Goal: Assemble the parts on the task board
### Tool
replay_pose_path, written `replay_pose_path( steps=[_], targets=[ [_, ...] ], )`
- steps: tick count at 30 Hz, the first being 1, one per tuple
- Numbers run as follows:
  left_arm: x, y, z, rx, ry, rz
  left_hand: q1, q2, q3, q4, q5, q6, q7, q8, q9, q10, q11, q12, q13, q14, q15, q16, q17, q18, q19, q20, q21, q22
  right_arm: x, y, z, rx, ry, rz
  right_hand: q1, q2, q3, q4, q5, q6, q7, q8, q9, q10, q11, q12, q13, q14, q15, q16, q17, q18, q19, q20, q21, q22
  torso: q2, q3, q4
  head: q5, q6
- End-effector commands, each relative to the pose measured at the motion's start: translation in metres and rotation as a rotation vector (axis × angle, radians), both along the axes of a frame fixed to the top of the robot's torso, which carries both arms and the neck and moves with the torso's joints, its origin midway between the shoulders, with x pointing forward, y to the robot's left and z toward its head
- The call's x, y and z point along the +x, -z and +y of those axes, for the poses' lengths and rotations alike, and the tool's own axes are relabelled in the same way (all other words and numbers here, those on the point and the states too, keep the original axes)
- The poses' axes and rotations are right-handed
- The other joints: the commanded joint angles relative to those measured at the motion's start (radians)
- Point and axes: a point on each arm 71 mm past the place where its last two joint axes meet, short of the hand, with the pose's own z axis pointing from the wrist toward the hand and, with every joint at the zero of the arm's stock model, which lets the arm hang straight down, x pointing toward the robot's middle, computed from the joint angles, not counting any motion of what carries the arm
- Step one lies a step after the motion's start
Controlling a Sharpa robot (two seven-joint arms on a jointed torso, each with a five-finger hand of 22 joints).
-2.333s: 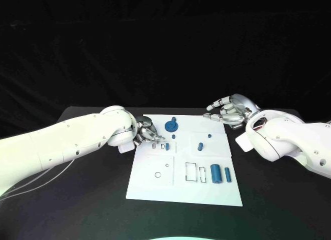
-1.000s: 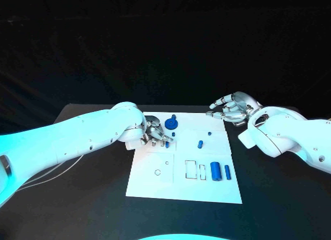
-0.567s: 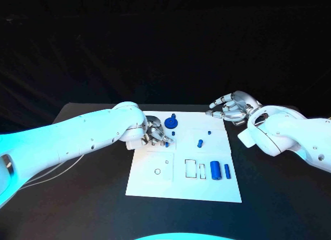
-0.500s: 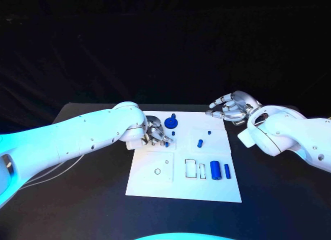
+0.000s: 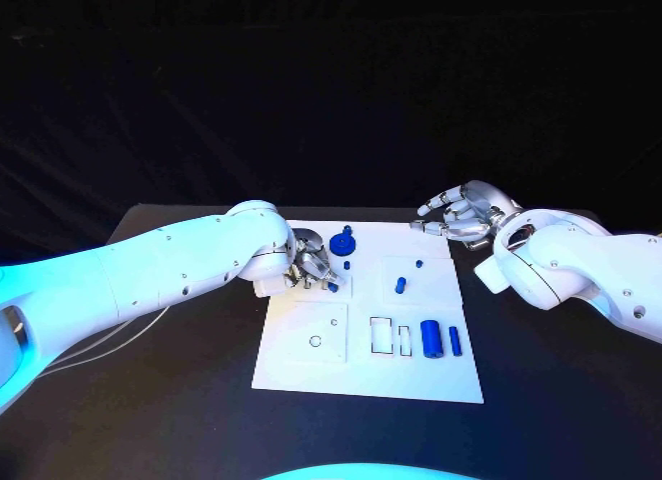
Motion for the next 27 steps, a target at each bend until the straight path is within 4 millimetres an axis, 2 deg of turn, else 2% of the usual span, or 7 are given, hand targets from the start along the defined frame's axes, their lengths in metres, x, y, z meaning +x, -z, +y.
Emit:
replay_pose_path(
  steps=[1,2,8,20,27],
  targets=[
    [-0.002,0.001,-0.001,-0.010,0.006,0.013,0.031,-0.007,0.154,-0.054,0.012,-0.010,-0.023,0.036,0.052,0.006,-0.018,0.016,0.015,0.075,-0.015,0.023,0.210,-0.016,0.028,-0.003,0.017,0.022,0.000,0.001,0.001,-0.004,-0.005,0.003,0.025,0.011,-0.003,0.022,0.015,-0.001,0.000,0.024,0.002,-0.015,-0.004,-0.004,-0.004,0.086,-0.006,-0.015,0.209,-0.009,0.053,-0.003,-0.023,0.201,0.000,0.0002,-0.0008,0.001,-0.002],
    [-0.002,0.001,-0.001,-0.012,0.004,0.015,0.023,-0.014,0.185,-0.065,0.012,-0.012,-0.022,0.042,0.062,0.008,-0.018,0.016,0.015,0.075,-0.014,0.024,0.211,-0.016,0.028,-0.003,0.017,0.023,0.000,0.001,0.001,-0.005,-0.005,0.004,0.025,0.011,-0.003,0.022,0.015,-0.001,0.000,0.024,0.002,-0.015,-0.004,-0.004,-0.004,0.086,-0.006,-0.015,0.209,-0.009,0.053,-0.003,-0.023,0.201,0.000,0.0002,-0.0008,0.001,-0.002],
    [-0.001,0.001,0.004,-0.023,-0.018,0.015,-0.008,-0.028,0.250,-0.090,0.012,-0.013,-0.022,0.056,0.089,0.015,-0.018,0.020,0.019,0.076,-0.014,0.025,0.212,-0.017,0.030,-0.003,0.020,0.029,0.001,0.001,0.000,-0.009,-0.005,0.010,0.025,0.011,-0.003,0.022,0.016,-0.001,0.000,0.025,0.002,-0.017,-0.004,-0.005,-0.005,0.085,-0.006,-0.016,0.207,-0.009,0.052,-0.003,-0.025,0.200,-0.001,0.0004,0.0007,0.001,-0.003],
    [-0.002,-0.002,0.019,-0.035,-0.072,-0.005,-0.042,-0.038,0.296,-0.112,0.013,-0.004,-0.028,0.076,0.117,0.034,-0.023,0.033,0.036,0.082,-0.018,0.030,0.224,-0.018,0.035,-0.005,0.024,0.036,0.001,0.002,-0.002,-0.012,-0.003,0.014,0.025,0.010,-0.002,0.023,0.016,-0.002,0.000,0.026,0.002,-0.019,-0.004,-0.008,-0.008,0.084,-0.006,-0.018,0.202,-0.007,0.050,-0.003,-0.030,0.196,0.000,0.0010,0.0019,0.002,-0.005],
    [-0.003,-0.003,0.019,-0.025,-0.076,-0.041,-0.055,-0.045,0.325,-0.129,0.013,-0.002,-0.031,0.083,0.128,0.044,-0.026,0.040,0.044,0.088,-0.021,0.035,0.235,-0.020,0.043,-0.007,0.029,0.047,0.001,0.003,-0.003,-0.013,-0.002,0.015,0.024,0.010,-0.002,0.023,0.016,-0.002,0.000,0.027,0.002,-0.020,-0.004,-0.008,-0.008,0.083,-0.006,-0.019,0.201,-0.007,0.050,-0.003,-0.031,0.196,0.000,0.0010,0.0014,0.005,-0.008]
  ],
)
